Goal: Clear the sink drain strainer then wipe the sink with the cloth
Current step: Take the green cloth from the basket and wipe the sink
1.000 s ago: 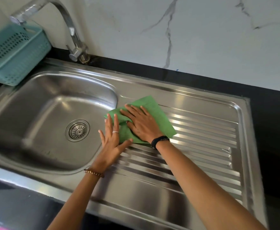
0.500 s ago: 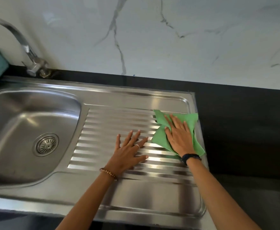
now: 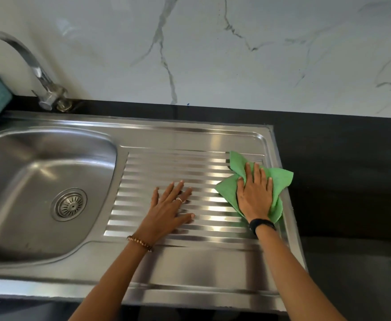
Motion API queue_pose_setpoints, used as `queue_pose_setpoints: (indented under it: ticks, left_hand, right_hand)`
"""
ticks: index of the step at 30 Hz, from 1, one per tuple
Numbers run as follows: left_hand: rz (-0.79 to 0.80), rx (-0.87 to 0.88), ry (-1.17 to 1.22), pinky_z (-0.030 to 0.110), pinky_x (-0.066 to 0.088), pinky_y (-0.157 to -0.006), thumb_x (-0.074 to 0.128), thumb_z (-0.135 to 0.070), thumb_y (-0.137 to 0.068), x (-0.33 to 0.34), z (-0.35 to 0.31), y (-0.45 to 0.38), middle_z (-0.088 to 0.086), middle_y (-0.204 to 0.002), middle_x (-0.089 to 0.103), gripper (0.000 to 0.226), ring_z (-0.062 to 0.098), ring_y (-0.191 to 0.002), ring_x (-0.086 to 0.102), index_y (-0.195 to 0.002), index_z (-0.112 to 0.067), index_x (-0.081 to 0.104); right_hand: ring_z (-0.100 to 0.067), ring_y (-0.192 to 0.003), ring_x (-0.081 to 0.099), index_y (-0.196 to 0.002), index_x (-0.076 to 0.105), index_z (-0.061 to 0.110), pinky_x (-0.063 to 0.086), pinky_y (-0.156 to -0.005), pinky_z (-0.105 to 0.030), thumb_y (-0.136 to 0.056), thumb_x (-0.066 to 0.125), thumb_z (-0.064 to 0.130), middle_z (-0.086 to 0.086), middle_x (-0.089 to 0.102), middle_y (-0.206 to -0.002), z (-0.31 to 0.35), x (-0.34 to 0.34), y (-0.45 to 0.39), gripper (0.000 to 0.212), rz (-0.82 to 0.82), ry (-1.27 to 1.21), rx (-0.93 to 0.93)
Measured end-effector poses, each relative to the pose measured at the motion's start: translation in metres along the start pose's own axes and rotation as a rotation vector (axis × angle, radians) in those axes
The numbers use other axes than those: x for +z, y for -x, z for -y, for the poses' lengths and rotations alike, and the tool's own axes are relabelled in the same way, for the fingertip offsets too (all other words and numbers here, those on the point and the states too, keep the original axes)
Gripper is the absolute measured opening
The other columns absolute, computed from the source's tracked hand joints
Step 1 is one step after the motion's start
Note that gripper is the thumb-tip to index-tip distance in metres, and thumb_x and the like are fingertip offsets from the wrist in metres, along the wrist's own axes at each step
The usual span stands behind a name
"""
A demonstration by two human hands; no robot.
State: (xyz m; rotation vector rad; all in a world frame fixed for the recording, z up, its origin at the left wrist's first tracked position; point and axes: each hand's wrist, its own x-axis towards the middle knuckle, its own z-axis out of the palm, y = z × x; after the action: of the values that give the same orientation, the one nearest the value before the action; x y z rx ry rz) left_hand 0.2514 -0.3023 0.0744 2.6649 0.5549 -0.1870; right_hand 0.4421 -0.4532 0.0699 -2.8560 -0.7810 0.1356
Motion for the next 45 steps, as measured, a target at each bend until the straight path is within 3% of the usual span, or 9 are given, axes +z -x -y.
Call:
queue_pose_setpoints:
  ticks: [3, 11, 15, 20, 24, 28, 34, 40, 45]
  left_hand:
    - [-0.035, -0.093, 0.028, 0.042, -0.021, -0.110, 0.032, -0.069, -0.082, -0.005, 0.024, 0.017, -0.011, -0.148, -0.022, 0.080, 0.014, -0.141, -0.021, -0.140, -0.035, -0.011]
    - [-0.163, -0.395, 0.077, 0.048, -0.013, -0.113, 0.041, -0.077, -0.070, -0.019, 0.079, 0.057, 0.005, -0.158, -0.011, 0.105, 0.016, -0.142, -0.019, -0.148, -0.025, -0.005]
    - [-0.182, -0.373, 0.267, 0.041, -0.002, -0.118, 0.061, -0.064, -0.071, -0.022, 0.097, 0.073, 0.000, -0.159, -0.005, 0.114, 0.013, -0.146, -0.006, -0.146, -0.019, -0.012]
    - [-0.261, -0.364, 0.348, 0.036, 0.001, -0.118, 0.063, -0.060, -0.072, -0.021, 0.107, 0.086, 0.001, -0.159, 0.002, 0.117, 0.013, -0.146, 0.003, -0.144, -0.017, -0.018]
    - [-0.267, -0.364, 0.347, 0.039, 0.001, -0.118, 0.062, -0.059, -0.074, -0.020, 0.105, 0.090, 0.001, -0.159, 0.001, 0.114, 0.014, -0.146, 0.002, -0.146, -0.015, -0.015]
    - [-0.309, -0.319, 0.233, 0.038, -0.010, -0.116, 0.057, -0.064, -0.072, -0.020, 0.090, 0.085, 0.002, -0.159, 0.000, 0.112, 0.015, -0.146, -0.003, -0.143, -0.018, -0.017]
    - [-0.242, -0.165, 0.162, 0.035, -0.017, -0.113, 0.050, -0.064, -0.077, -0.003, 0.017, 0.055, 0.003, -0.158, -0.009, 0.105, 0.014, -0.144, -0.015, -0.134, -0.022, -0.027]
    - [-0.056, -0.039, 0.099, 0.044, -0.015, -0.114, 0.040, -0.065, -0.083, 0.027, -0.061, 0.030, 0.002, -0.159, -0.009, 0.087, 0.019, -0.146, -0.011, -0.149, -0.026, -0.002]
    - [-0.068, -0.050, 0.011, 0.043, -0.015, -0.113, 0.039, -0.066, -0.083, 0.039, -0.063, 0.032, 0.000, -0.158, -0.011, 0.081, 0.019, -0.146, -0.012, -0.148, -0.033, 0.002]
  right_hand:
    - [-0.026, -0.145, 0.012, -0.149, 0.011, 0.016, 0.005, -0.118, -0.048, -0.099, 0.024, 0.034, -0.009, 0.011, -0.158, 0.019, 0.004, 0.009, 0.054, -0.010, -0.001, 0.036]
    - [-0.023, -0.146, 0.011, -0.146, 0.023, 0.021, -0.001, -0.118, -0.046, -0.098, 0.027, 0.035, -0.005, 0.013, -0.158, 0.169, 0.034, 0.032, 0.050, 0.067, -0.068, -0.281]
    - [-0.022, -0.146, 0.010, -0.145, 0.027, 0.021, -0.001, -0.118, -0.045, -0.098, 0.029, 0.033, -0.003, 0.016, -0.158, 0.239, 0.046, 0.031, 0.049, 0.123, -0.115, -0.444]
    - [-0.020, -0.146, 0.012, -0.145, 0.028, 0.021, 0.000, -0.119, -0.045, -0.099, 0.028, 0.031, -0.002, 0.019, -0.157, 0.280, 0.058, 0.029, 0.047, 0.175, -0.030, -0.647]
    - [-0.016, -0.146, 0.010, -0.147, 0.019, 0.018, -0.002, -0.119, -0.038, -0.099, 0.028, 0.032, 0.000, 0.016, -0.157, 0.264, 0.056, 0.035, 0.051, 0.171, -0.018, -0.735]
    - [-0.014, -0.143, 0.020, -0.145, 0.027, 0.016, 0.004, -0.120, -0.035, -0.098, 0.034, 0.027, 0.002, 0.026, -0.154, 0.233, 0.045, 0.045, 0.049, 0.162, -0.124, -0.742]
    - [-0.012, -0.140, 0.028, -0.143, 0.032, 0.019, 0.008, -0.119, -0.036, -0.097, 0.038, 0.025, 0.002, 0.036, -0.150, 0.127, 0.023, 0.040, 0.047, 0.075, -0.148, -0.536]
    - [-0.016, -0.140, 0.028, -0.143, 0.033, 0.020, 0.009, -0.118, -0.039, -0.097, 0.038, 0.022, 0.001, 0.034, -0.151, 0.006, -0.007, 0.031, 0.046, 0.023, -0.124, -0.308]
    - [-0.022, -0.143, 0.021, -0.146, 0.024, 0.015, 0.009, -0.118, -0.044, -0.099, 0.030, 0.026, -0.004, 0.025, -0.155, -0.009, -0.010, 0.034, 0.049, 0.003, -0.077, -0.153]
